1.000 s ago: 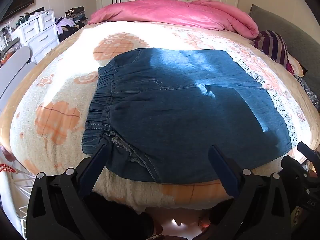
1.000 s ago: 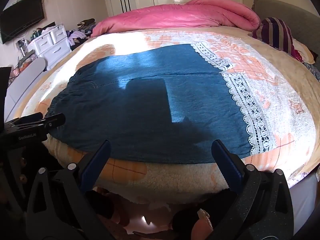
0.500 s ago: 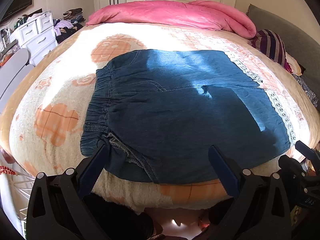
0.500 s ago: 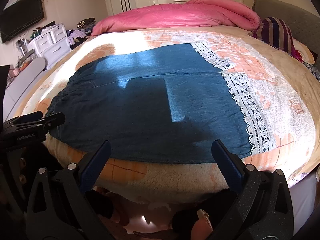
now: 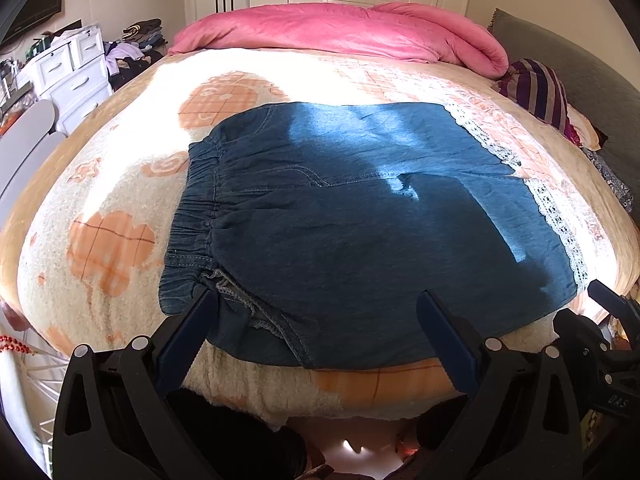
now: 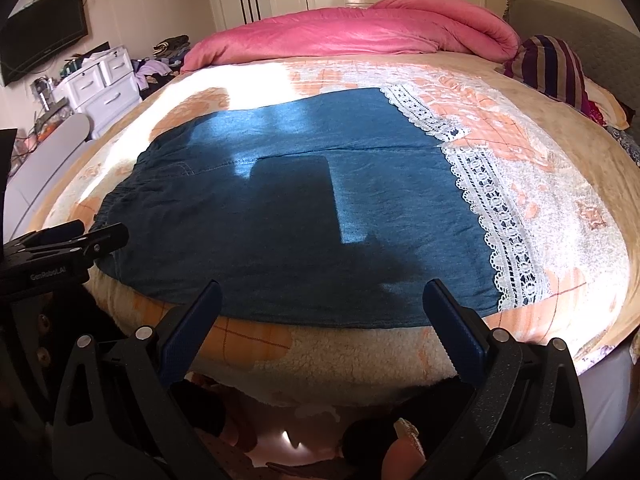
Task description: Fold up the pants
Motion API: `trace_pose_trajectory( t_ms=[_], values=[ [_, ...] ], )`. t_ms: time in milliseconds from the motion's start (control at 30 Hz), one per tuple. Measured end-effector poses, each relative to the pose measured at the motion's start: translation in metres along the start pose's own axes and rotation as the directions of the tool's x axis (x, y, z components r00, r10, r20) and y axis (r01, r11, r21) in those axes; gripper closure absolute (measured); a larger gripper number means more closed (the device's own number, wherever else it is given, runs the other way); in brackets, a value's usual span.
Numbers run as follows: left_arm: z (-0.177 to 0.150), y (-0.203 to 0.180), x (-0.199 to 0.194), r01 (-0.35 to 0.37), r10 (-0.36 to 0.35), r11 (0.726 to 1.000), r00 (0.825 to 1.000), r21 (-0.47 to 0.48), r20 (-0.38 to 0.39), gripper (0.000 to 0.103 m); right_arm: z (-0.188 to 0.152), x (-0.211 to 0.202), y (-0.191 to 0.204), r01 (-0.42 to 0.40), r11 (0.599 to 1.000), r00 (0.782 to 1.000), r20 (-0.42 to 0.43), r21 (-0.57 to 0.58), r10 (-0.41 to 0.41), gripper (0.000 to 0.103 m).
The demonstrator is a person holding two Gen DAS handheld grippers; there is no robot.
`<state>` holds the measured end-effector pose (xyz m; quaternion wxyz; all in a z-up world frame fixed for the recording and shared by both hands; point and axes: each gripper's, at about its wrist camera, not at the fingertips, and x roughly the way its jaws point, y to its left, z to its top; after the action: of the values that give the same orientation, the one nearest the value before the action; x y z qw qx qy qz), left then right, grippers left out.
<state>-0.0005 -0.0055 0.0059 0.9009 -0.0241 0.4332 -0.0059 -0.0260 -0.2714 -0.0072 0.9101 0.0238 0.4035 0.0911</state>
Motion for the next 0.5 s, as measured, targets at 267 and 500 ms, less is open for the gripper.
trace_pose_trajectory(
  t_ms=[267, 500],
  values=[
    [0.0010, 0.0005, -0.0010, 0.000, 0.000, 1.000, 1.000, 0.000, 0.003, 0.004, -0.0008, 0.0006, -0.0004, 0.000, 1.000, 1.000, -0.001, 0.000, 0.000, 0.008],
    [0.0016, 0.0002, -0.0026, 0.004, -0.004, 1.000, 1.000, -0.001, 0.007, 0.004, 0.0003, 0.0000, -0.0008, 0.001, 1.000, 1.000, -0.002, 0.001, -0.001, 0.008]
  ],
)
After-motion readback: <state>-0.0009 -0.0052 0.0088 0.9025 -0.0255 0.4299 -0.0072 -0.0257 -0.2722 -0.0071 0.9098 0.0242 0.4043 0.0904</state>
